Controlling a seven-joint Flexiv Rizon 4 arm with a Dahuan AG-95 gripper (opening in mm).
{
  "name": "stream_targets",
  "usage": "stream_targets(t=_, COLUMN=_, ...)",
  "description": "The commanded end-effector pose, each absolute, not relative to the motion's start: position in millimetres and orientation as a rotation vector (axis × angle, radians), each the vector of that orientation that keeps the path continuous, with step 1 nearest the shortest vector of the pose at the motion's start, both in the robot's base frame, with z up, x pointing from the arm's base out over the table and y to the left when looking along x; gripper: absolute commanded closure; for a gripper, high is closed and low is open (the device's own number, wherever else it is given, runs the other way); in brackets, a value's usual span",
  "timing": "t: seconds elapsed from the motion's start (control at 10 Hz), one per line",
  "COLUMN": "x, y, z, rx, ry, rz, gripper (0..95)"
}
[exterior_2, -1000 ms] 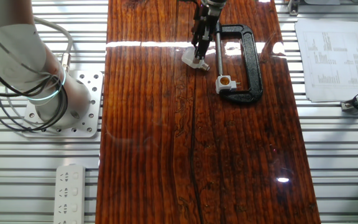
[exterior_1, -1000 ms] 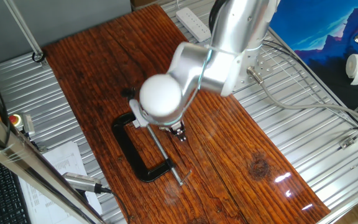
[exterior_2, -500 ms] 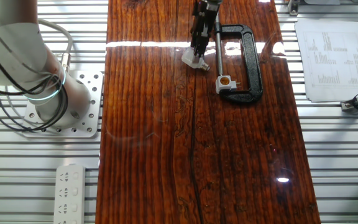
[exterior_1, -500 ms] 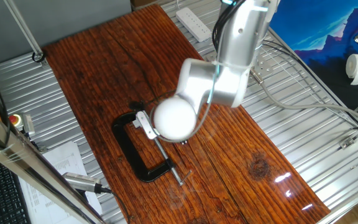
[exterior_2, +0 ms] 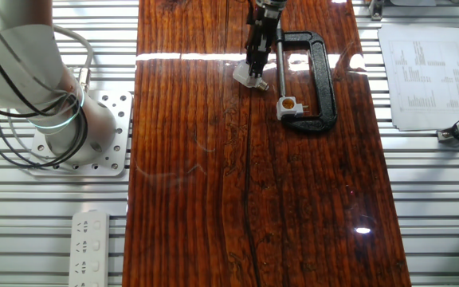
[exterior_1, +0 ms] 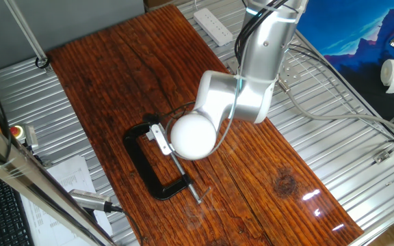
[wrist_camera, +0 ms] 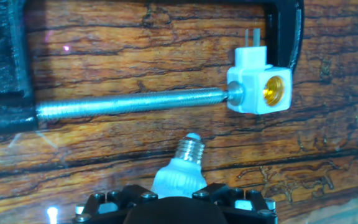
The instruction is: Install the light bulb by rotating it
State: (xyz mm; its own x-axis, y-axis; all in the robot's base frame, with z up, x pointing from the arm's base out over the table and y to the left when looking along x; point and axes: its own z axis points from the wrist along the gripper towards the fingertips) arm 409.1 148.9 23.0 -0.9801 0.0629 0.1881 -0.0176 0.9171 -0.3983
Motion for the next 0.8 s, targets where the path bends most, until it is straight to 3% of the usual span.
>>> stream_targets(t=0.1, x=408.8, y=146.6, z=22.7, rx=-0.035, ry=-2.883, rz=0.598, gripper=38.0)
stream_targets(t=0.8, x=408.0, y=147.4, z=18.9, rx=-0.035, ry=-2.88, rz=0.591, gripper=38.0)
